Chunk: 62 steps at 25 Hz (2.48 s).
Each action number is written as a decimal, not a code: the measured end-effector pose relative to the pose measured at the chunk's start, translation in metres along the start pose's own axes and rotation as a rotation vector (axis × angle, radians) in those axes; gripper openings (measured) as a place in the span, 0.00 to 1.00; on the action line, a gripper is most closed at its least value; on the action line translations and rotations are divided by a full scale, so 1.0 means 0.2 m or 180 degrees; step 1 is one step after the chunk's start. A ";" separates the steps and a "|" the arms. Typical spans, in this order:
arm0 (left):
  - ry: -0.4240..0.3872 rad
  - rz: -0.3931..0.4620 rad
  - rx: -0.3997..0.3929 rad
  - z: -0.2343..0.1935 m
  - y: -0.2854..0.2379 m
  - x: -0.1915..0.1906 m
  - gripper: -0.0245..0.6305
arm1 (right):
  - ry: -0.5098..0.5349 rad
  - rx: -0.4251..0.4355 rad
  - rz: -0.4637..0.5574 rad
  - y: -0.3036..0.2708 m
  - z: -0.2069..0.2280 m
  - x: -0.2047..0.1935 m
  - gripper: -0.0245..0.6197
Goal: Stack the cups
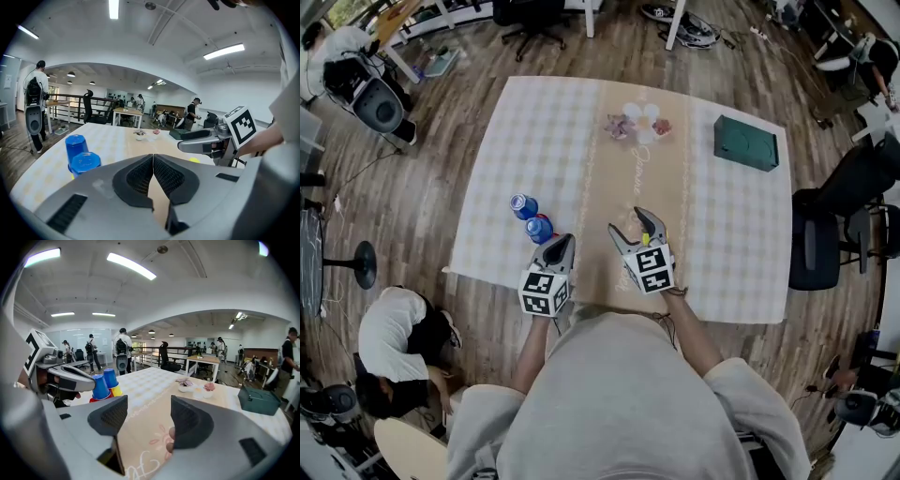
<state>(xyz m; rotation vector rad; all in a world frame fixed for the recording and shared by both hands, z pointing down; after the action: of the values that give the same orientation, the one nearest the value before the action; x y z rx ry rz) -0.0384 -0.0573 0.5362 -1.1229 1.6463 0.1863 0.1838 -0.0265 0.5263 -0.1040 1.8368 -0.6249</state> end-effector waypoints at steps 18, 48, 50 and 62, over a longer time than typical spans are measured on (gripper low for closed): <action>-0.0157 -0.0322 -0.0431 0.22 -0.26 -0.04 0.06 | -0.0438 -0.0429 -0.0547 0.23 0.17 -0.43 0.49; -0.0067 -0.0270 -0.0163 0.11 -0.16 -0.05 0.06 | -0.0586 -0.0321 -0.0876 0.10 0.15 -0.63 0.40; -0.0061 -0.0252 -0.0153 0.11 -0.16 -0.04 0.06 | -0.0573 -0.0325 -0.0840 0.10 0.15 -0.61 0.40; -0.0030 -0.0156 -0.0115 0.08 -0.14 -0.01 0.06 | -0.0414 -0.0422 -0.0410 0.16 0.22 -0.29 0.40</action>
<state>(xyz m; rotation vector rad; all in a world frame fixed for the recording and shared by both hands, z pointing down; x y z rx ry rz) -0.0072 -0.0607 0.5427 -1.1870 1.6112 0.1901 0.2528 0.0054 0.5520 -0.3456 1.7537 -0.5715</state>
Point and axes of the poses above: the fingertips, and each gripper's own axes: y backward along the fingers, z to its right, x out of its top, the point moved 10 cm from there along y, backward along the fingers, and after that the axes turned 13 degrees about y, right-handed, at the moved point
